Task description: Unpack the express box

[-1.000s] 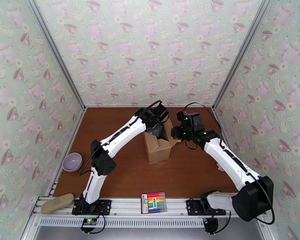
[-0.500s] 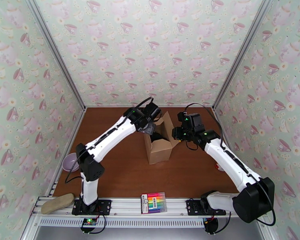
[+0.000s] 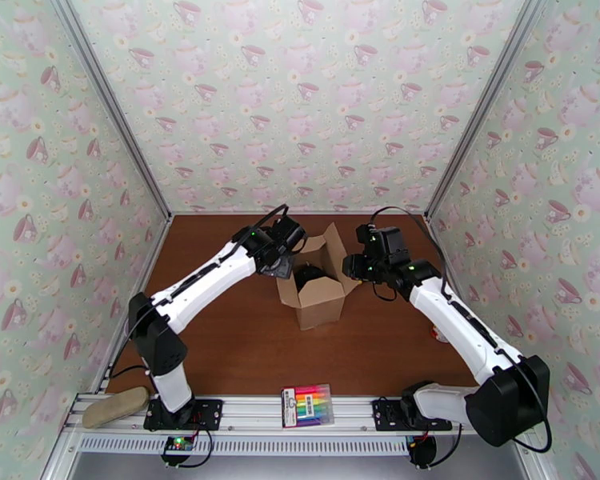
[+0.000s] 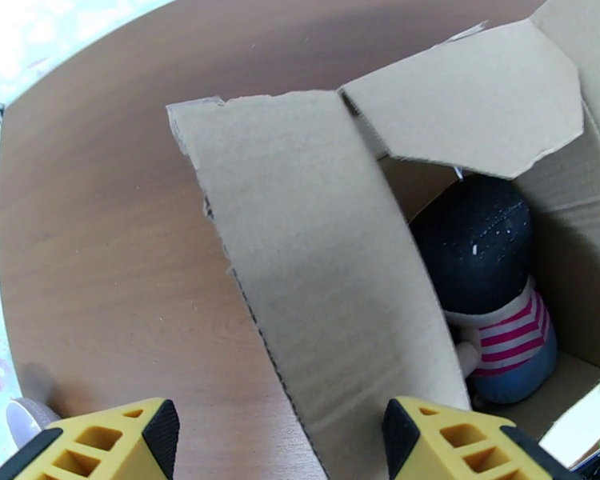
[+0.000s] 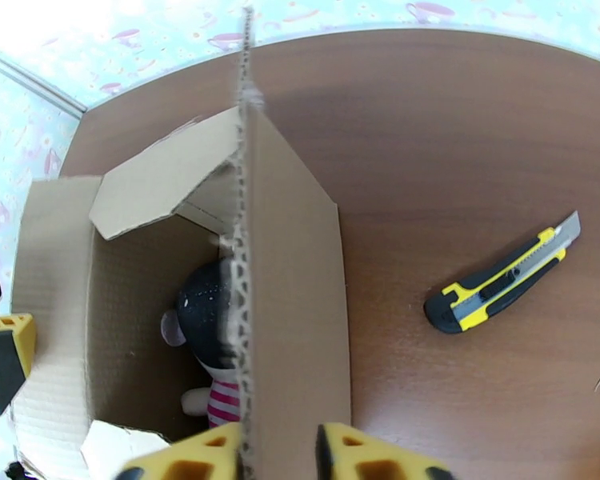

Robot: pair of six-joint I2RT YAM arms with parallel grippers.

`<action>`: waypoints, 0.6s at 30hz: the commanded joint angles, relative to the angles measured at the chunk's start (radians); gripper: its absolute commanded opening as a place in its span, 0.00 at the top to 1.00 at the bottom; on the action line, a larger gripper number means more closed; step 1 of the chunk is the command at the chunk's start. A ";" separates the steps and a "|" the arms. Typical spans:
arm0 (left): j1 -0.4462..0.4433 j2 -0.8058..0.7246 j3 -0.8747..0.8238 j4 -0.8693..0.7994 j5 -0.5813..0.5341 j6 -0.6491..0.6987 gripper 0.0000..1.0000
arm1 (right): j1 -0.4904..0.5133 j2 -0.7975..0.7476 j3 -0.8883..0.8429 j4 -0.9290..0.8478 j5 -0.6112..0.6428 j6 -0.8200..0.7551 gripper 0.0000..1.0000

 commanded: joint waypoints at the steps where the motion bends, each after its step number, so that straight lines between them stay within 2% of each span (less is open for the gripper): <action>1: 0.010 -0.037 -0.048 0.047 0.036 -0.023 0.27 | -0.001 -0.008 0.013 -0.017 0.008 0.003 0.51; 3: 0.012 -0.045 -0.068 0.059 0.036 -0.025 0.27 | -0.001 -0.013 0.024 -0.018 0.016 0.004 0.44; 5: 0.014 -0.052 -0.082 0.068 0.037 -0.026 0.27 | -0.001 -0.013 0.033 -0.018 0.026 0.002 0.41; 18: 0.025 -0.079 -0.164 0.102 0.048 -0.035 0.27 | -0.002 0.031 0.037 -0.017 0.084 0.020 0.44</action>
